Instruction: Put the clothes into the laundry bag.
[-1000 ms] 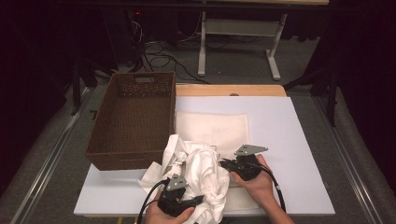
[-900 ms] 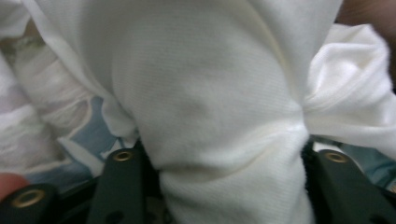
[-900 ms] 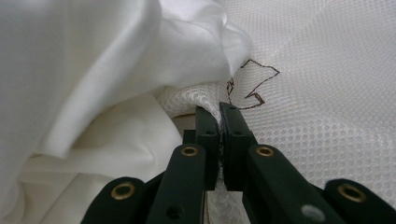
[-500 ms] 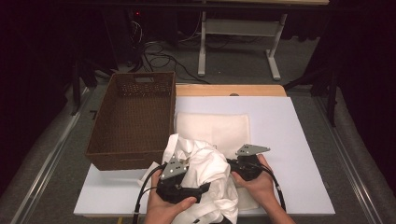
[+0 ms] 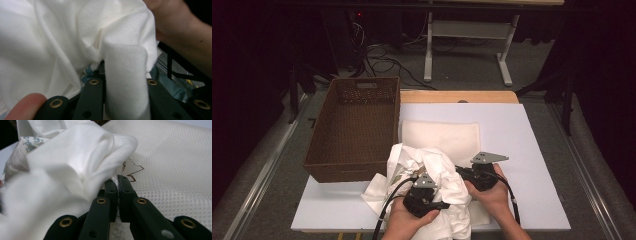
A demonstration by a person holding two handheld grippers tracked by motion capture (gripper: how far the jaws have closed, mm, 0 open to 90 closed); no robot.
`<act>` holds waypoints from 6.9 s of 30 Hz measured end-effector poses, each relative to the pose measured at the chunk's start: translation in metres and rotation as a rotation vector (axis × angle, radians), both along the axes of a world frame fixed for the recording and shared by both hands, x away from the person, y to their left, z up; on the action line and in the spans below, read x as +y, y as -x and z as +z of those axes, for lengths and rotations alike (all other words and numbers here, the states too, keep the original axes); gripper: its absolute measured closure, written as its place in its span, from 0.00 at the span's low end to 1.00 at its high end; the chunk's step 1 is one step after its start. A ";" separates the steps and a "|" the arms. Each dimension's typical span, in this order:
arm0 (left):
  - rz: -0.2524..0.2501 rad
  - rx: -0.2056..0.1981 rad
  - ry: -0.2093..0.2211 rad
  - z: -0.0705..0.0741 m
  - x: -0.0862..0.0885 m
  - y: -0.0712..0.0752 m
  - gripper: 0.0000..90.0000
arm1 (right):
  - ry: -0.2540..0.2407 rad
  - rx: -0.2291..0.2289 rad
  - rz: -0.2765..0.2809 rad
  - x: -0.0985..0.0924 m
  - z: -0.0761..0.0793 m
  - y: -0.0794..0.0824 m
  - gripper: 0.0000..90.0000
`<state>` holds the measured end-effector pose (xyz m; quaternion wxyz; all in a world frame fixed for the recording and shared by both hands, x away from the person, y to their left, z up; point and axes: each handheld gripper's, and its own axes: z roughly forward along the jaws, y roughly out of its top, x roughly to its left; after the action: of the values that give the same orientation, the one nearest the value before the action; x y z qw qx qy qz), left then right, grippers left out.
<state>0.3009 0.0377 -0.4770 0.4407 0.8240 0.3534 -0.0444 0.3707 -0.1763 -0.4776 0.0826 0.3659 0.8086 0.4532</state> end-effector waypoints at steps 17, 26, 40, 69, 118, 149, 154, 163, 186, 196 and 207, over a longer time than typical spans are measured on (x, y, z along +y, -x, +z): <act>0.333 -0.019 -0.020 -0.005 -0.021 -0.024 0.83 | -0.023 -0.046 -0.012 -0.001 0.018 0.012 0.98; 0.258 -0.079 0.043 0.015 -0.009 -0.010 0.44 | -0.028 -0.047 -0.028 -0.009 0.018 0.010 0.98; 0.576 -0.229 -0.021 0.031 0.075 0.019 0.38 | -0.018 -0.039 -0.029 -0.009 0.013 0.008 0.98; 0.094 -0.035 0.056 0.006 0.030 0.001 0.98 | -0.017 -0.043 -0.017 -0.006 0.011 0.007 0.98; 0.310 -0.077 -0.124 0.000 -0.035 -0.040 0.85 | -0.061 -0.056 0.018 -0.001 0.022 0.017 0.98; 0.148 -0.106 -0.004 0.022 0.004 -0.026 0.88 | -0.052 -0.062 -0.022 -0.008 0.019 0.012 0.98; 0.037 -0.071 -0.031 0.012 -0.011 -0.025 0.89 | -0.060 -0.065 -0.027 -0.008 0.021 0.012 0.98; 0.174 -0.103 -0.123 0.004 -0.027 -0.043 0.89 | -0.082 -0.063 -0.004 -0.004 0.026 0.017 0.98; 0.276 -0.224 -0.003 0.045 0.027 -0.027 0.30 | -0.075 -0.058 0.008 -0.006 0.024 0.015 0.98; 0.292 -0.197 -0.042 0.043 0.031 -0.057 0.21 | -0.070 -0.053 0.018 -0.006 0.023 0.014 0.98; 0.182 -0.224 -0.044 0.042 0.015 -0.047 0.93 | -0.070 -0.052 0.019 -0.006 0.023 0.014 0.98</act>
<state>0.3479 0.0532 -0.4350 0.4614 0.7978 0.3761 0.0956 0.3570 -0.1825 -0.4551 0.0864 0.3491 0.7934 0.4911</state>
